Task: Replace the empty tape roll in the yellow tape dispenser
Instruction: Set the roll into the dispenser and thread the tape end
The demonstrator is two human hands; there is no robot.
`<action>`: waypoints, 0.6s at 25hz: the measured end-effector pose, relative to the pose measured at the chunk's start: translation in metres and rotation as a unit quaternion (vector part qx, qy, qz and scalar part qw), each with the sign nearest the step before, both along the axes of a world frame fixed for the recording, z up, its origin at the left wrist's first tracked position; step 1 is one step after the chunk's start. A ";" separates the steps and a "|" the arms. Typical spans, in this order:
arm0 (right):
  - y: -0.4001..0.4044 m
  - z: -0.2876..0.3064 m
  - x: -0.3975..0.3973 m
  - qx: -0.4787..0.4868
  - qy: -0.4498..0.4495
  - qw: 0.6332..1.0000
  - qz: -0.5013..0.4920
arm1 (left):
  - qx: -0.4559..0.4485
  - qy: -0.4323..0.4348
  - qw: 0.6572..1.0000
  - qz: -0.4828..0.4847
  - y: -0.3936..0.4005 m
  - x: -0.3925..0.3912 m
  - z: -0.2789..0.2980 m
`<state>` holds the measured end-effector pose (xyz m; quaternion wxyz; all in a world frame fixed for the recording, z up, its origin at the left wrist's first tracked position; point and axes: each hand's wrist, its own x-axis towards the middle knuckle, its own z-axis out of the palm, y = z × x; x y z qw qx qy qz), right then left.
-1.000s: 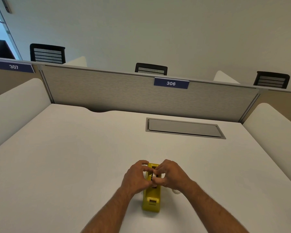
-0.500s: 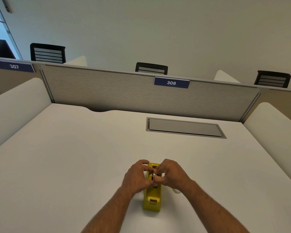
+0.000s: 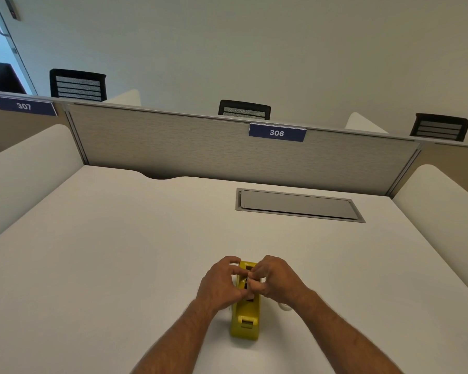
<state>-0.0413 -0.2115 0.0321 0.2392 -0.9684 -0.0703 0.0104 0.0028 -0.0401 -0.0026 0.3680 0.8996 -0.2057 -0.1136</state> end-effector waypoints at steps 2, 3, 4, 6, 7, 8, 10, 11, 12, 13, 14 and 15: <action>0.000 0.000 -0.001 0.002 0.002 1.000 0.002 | 0.002 0.001 1.000 -0.001 0.000 0.000 0.000; 0.000 0.000 -0.001 0.002 0.004 1.000 0.002 | 0.002 0.001 1.000 -0.002 -0.001 0.000 0.000; 0.000 0.000 -0.001 0.002 0.005 1.000 0.002 | 0.002 0.001 1.000 -0.002 -0.001 0.000 0.000; -0.002 0.001 -0.001 0.000 0.006 1.000 0.005 | 0.003 0.002 1.000 -0.001 -0.001 0.000 -0.001; -0.002 0.002 -0.001 0.000 0.006 1.000 0.009 | 0.005 0.001 1.000 0.000 -0.001 0.000 -0.001; -0.003 0.002 -0.001 -0.001 0.006 1.000 0.014 | 0.006 0.001 1.000 0.000 -0.001 0.000 -0.001; -0.004 0.004 -0.002 -0.002 0.010 1.000 0.019 | 0.008 0.000 1.000 -0.002 -0.001 0.001 -0.002; -0.004 0.004 -0.002 0.000 0.012 1.000 0.017 | 0.008 0.001 1.000 -0.003 -0.001 0.001 -0.002; -0.004 0.005 -0.001 0.000 0.014 1.000 0.016 | 0.007 0.003 1.000 -0.002 -0.001 0.001 -0.002; -0.004 0.005 -0.001 0.000 0.014 1.000 0.017 | 0.005 0.004 1.000 0.001 -0.001 0.001 -0.002; -0.003 0.004 0.000 -0.001 0.014 1.000 0.020 | 0.003 0.005 1.000 0.003 -0.002 0.000 -0.002; -0.003 0.004 0.000 -0.002 0.015 1.000 0.021 | 0.003 0.006 1.000 0.005 -0.002 0.000 -0.002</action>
